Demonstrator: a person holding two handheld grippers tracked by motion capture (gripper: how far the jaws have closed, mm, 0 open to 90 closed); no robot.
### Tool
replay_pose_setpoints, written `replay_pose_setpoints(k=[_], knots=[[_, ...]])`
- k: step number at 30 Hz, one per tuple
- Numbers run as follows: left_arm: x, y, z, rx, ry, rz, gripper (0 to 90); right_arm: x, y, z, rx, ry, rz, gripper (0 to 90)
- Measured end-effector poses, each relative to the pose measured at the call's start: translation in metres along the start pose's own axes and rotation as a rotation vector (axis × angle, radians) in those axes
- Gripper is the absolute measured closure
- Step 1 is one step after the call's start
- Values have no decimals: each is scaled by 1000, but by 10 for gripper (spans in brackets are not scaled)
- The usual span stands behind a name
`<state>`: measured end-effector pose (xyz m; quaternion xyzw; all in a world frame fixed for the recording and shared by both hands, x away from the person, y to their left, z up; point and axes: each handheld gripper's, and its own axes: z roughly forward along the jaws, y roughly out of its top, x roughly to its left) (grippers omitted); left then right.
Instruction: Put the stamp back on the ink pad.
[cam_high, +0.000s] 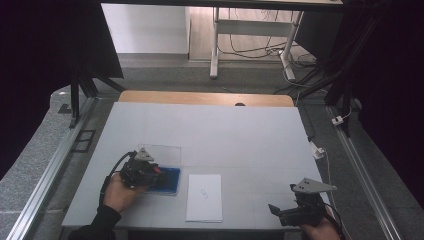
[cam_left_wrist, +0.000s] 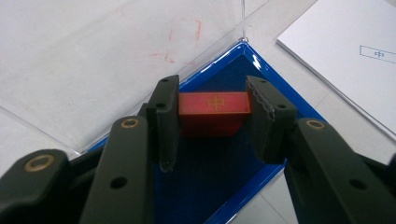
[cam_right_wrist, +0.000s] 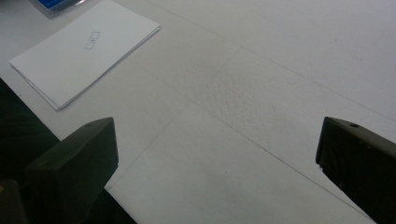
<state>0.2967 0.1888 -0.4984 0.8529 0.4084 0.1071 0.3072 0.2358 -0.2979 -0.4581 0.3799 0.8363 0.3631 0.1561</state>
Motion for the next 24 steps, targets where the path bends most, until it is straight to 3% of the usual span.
replay_pose_setpoints(k=[6,15,20,24], knots=[[1,0,-1,-1,4,-18,539,0,0,0,-1,0,1,0],[0,1,-5,-28,2,-39,384,0,0,0,-1,1,-1,0],[-1,3,-9,-55,-25,-42,300,0,0,-1,-1,-1,-1,0],[-4,5,-12,-62,-20,-47,195,0,0,-1,-2,1,0,0]])
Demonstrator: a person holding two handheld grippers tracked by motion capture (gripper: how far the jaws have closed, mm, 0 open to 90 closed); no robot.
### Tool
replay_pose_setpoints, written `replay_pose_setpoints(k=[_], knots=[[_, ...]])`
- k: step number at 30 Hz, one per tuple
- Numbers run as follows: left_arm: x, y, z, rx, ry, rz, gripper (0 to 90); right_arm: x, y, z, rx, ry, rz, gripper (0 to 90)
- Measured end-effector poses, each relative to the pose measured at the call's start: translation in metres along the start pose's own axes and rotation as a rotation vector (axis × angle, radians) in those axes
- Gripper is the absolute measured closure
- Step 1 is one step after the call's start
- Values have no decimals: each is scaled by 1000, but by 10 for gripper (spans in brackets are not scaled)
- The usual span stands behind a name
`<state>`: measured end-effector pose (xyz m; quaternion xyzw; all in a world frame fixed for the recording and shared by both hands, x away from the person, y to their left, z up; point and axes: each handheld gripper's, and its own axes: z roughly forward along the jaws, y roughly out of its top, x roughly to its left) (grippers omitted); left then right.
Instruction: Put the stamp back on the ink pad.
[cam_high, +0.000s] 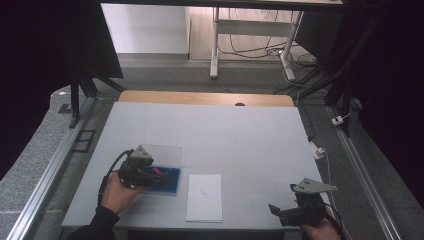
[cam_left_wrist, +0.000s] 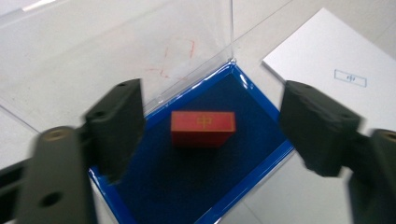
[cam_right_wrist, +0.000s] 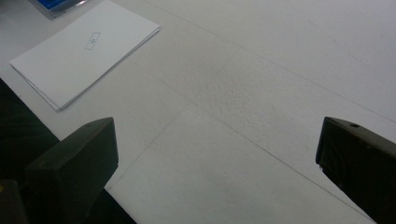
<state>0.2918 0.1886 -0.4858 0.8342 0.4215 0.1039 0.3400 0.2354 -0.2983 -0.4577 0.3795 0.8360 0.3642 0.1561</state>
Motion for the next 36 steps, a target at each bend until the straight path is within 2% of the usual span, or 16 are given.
replay_pose_setpoints(k=[2,5,12,18,24,36], knots=[[-2,1,0,4,12,-3,172,0,0,0,0,0,0,0],[-3,2,-2,0,7,-10,115,0,0,0,1,-2,0,0],[-3,2,-6,-19,-43,-49,0,0,0,0,1,0,0,0],[-3,1,-10,-50,-82,-50,0,0,0,0,0,-1,4,0],[-5,-1,-16,-68,-100,-51,0,-2,0,0,-7,2,18,0],[-12,-8,-34,-97,-97,-40,0,-3,0,0,-6,5,32,0]])
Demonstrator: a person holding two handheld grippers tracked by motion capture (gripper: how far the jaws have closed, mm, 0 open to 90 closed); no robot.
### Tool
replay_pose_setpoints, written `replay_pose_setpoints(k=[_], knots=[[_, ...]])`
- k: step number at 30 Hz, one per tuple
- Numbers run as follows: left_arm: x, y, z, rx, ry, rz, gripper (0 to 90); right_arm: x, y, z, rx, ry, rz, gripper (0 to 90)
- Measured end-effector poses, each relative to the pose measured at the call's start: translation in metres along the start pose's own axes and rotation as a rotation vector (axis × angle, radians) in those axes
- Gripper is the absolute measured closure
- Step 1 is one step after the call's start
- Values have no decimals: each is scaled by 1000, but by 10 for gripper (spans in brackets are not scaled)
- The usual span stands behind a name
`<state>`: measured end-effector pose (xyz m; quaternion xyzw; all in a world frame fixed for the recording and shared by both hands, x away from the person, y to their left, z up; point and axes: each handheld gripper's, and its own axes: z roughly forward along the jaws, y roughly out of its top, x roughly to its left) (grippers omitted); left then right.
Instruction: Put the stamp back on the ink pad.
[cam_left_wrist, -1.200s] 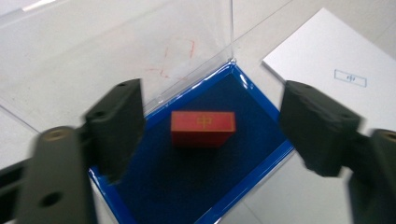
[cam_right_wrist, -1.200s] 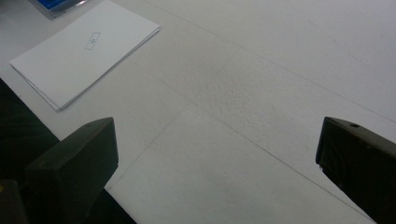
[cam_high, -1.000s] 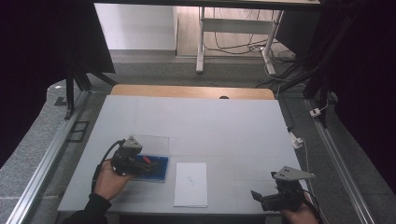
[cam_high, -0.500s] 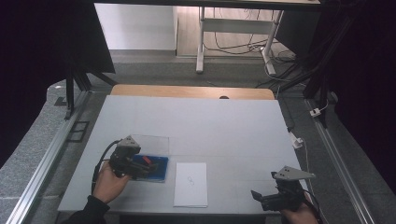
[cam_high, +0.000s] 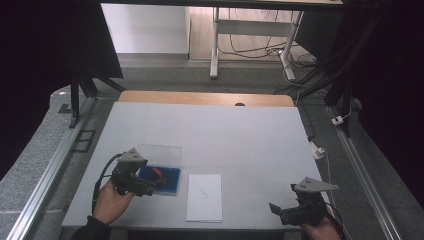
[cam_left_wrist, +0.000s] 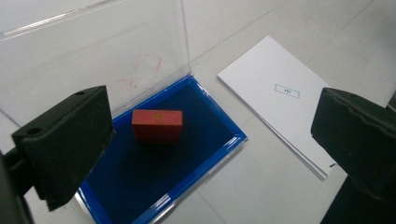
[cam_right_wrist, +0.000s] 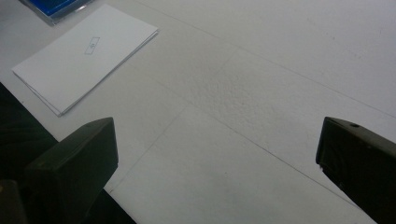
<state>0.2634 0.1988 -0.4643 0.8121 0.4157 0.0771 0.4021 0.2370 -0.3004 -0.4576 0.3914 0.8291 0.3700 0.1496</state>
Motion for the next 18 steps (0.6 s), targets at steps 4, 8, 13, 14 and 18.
replay_pose_setpoints(k=[4,8,13,14,18], knots=[[-1,-4,-8,-22,1,-2,0,0,0,0,0,1,1,0],[-2,-10,-17,-35,7,-12,0,0,0,0,0,3,0,0],[-1,-19,-28,-50,13,-31,0,0,0,0,3,3,0,0],[-1,-21,-30,-53,12,-33,0,0,0,0,3,3,-1,0],[-1,-30,-38,-62,15,-40,0,0,0,0,4,3,-1,0]])
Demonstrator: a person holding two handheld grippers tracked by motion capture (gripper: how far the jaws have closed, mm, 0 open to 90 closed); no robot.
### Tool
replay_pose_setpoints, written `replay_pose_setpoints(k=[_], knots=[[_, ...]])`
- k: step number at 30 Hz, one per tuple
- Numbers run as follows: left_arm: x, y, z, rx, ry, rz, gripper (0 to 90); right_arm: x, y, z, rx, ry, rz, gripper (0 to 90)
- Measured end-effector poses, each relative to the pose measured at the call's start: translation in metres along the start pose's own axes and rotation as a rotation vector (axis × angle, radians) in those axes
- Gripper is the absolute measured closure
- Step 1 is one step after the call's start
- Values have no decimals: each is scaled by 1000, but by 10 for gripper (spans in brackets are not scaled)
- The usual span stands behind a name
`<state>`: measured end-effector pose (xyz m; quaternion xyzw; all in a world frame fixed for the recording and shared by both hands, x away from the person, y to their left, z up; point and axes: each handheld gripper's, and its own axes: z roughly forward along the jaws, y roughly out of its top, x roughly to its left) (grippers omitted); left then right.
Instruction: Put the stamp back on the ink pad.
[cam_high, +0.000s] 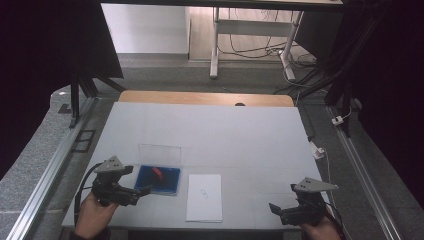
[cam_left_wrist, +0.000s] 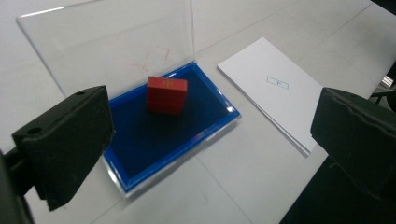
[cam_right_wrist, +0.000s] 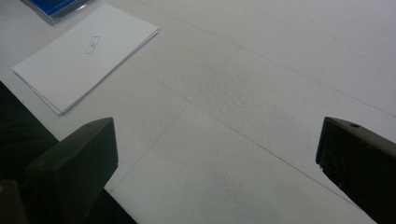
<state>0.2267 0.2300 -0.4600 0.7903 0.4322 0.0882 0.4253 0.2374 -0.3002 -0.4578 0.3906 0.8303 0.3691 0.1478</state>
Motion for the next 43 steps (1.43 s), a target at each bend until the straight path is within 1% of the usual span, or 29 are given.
replay_pose_setpoints(k=[7,13,20,24,28,30,31,34,36,37,41,43], knots=[[-1,-13,-13,-9,21,-12,0,0,0,0,1,0,0,0],[0,-26,-23,-9,40,-31,0,0,0,0,1,-1,-1,0],[1,-40,-30,-5,37,-47,0,0,0,0,6,-1,-6,0],[1,-45,-31,10,45,-48,0,0,0,0,6,0,-7,0],[1,-49,-31,33,67,-48,0,1,0,1,6,0,-8,0],[1,-51,-30,45,68,-53,0,1,0,0,8,-2,-11,0],[1,-52,-30,56,75,-53,0,1,0,0,8,-1,-11,0],[0,-53,-31,68,94,-50,0,1,0,1,7,-3,-12,0],[-1,-54,-30,92,117,-49,0,1,0,1,8,-3,-13,0],[-2,-54,-30,101,122,-47,0,1,1,1,8,-3,-13,0],[-2,-53,-28,117,125,-42,0,2,1,1,12,-5,-15,0],[-2,-52,-27,117,120,-50,0,2,0,2,15,-6,-17,0]])
